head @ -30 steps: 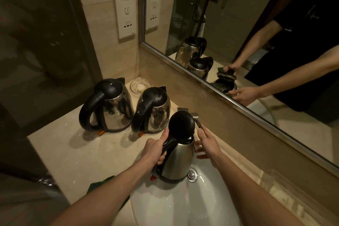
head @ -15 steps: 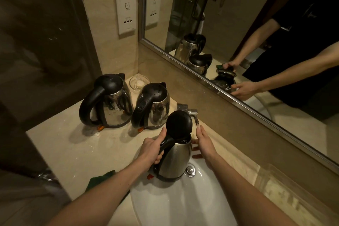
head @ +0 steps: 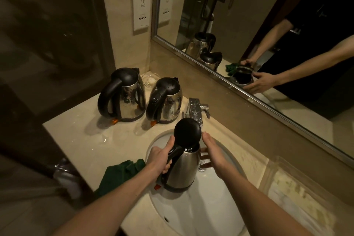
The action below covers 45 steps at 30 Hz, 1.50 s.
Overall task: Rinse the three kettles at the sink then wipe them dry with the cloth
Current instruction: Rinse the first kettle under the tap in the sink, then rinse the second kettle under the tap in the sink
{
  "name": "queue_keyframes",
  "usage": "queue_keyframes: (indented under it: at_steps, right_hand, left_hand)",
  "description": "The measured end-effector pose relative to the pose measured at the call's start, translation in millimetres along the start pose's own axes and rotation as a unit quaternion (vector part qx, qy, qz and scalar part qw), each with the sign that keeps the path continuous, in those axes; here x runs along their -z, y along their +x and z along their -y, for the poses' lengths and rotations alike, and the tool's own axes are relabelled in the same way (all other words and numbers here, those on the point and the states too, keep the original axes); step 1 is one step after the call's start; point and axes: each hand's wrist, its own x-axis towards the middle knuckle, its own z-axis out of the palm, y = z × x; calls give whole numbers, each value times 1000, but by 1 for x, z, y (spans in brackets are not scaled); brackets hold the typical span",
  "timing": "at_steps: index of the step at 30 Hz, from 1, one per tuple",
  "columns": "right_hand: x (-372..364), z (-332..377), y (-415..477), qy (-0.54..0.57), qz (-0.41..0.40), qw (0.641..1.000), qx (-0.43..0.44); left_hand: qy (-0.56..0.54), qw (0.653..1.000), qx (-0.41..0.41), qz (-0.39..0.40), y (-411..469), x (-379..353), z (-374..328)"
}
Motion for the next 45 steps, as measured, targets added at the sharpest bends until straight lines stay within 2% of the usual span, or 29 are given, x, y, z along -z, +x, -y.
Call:
queue_keyframes:
  at_steps: [9,21,30,45]
  right_hand:
    - [-12,5,-57,-13,23,999,31]
    - [-42,47,-94,5,-31,995,91]
    - [-106,96,-95,-11,-9,989,145]
    - [-279,157,-67,-22,94,985,146]
  left_hand:
    - [-3,999,-39,-17,-47,6,-1]
    - [-47,994,-98,-26,-98,40,-28]
    - [-94,987,-120,-51,-106,121,-51]
    - [-140,961,-124,-206,-92,282,-37]
